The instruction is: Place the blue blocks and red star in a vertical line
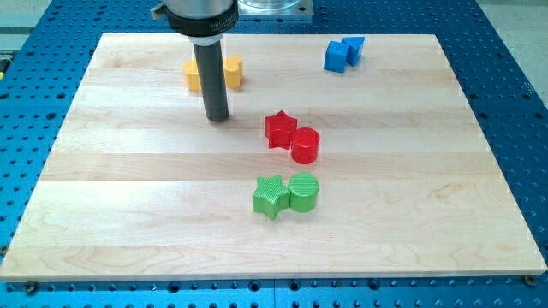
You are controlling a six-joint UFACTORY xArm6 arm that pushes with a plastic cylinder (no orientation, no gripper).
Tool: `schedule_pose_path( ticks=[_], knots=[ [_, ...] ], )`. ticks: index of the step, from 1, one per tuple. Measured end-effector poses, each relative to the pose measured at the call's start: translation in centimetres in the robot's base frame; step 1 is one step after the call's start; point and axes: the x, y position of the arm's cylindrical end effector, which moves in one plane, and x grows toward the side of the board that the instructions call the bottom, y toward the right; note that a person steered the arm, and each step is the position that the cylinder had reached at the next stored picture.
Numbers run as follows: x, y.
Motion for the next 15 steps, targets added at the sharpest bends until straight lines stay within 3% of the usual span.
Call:
schedule_pose_path(
  ticks=[3,6,7,8,10,11,12,13,15],
  knots=[
    [-0.7,-1.7],
    [8.2,4.6],
    [6.4,8.7],
    [0.9,11.3],
    [-2.7,10.6],
    [-3.0,17.4],
    [-2.9,14.8],
    [-5.5,12.3],
    [-15.8,14.8]
  ],
)
